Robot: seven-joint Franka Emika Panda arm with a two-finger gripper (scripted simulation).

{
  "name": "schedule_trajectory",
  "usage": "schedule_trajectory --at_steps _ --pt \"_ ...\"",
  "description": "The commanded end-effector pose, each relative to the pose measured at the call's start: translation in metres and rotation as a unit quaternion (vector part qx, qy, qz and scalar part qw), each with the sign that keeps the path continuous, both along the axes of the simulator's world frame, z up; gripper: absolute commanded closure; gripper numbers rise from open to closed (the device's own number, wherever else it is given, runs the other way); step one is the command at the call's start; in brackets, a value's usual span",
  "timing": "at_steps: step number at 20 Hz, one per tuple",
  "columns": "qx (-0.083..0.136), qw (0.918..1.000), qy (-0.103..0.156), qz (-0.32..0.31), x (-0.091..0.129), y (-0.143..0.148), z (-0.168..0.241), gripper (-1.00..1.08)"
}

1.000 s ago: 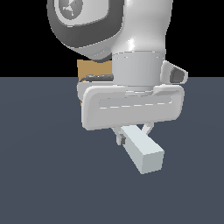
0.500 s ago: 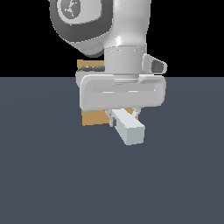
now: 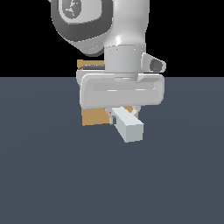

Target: Insert the peg into the horizontal hole in a box.

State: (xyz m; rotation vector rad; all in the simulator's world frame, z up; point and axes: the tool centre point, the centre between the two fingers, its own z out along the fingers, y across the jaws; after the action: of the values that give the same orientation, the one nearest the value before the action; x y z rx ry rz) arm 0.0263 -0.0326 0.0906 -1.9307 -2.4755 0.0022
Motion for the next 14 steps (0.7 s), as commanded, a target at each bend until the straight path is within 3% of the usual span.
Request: schedule_trajectory --at_steps 1,8,14 --pt "0.000 1.0000 -0.003 0.000 0.002 0.000 0.003 1.08" --pt "0.000 1.0000 -0.001 0.000 -0.002 0.010 0.001 1.08" --pt "0.000 1.0000 -0.002 0.000 -0.013 0.049 0.002 1.08"
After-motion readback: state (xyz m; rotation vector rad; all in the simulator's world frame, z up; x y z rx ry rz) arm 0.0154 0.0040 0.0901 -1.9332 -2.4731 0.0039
